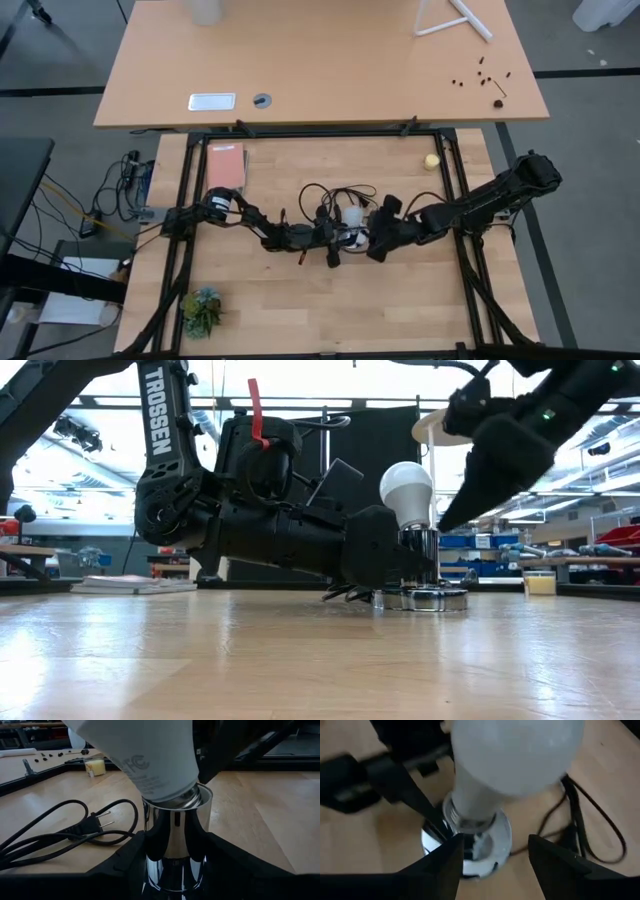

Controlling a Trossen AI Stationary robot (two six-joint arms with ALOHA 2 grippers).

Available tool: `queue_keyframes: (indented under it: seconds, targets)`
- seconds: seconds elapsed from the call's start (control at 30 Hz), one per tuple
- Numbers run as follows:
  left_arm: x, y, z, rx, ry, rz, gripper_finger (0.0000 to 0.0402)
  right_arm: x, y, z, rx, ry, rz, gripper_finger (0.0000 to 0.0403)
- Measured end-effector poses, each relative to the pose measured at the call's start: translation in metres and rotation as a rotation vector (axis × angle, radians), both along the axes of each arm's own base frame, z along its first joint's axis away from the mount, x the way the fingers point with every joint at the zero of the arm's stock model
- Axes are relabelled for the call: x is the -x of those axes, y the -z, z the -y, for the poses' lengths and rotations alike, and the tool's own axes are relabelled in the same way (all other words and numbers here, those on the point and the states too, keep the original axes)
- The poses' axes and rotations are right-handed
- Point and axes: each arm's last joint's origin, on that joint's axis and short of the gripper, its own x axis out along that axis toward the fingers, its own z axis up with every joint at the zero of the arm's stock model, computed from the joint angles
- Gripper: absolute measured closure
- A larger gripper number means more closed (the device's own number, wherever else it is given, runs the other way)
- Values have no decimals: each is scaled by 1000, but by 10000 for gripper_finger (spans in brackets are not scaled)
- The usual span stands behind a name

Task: Screw lightbulb
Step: Remove the lightbulb from the socket, then move the lightbulb to the middle left

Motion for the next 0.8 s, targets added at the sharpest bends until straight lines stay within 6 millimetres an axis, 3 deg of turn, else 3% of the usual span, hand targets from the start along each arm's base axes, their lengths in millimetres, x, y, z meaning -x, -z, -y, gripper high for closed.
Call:
queue_keyframes:
  seconds: [0.4,0.8]
  targets:
    - [0,0,0,0,0,0,219,-13,-8,5,-136,58,166,174]
    - [0,0,0,0,-1,1,219,-11,7,12,-175,38,269,174]
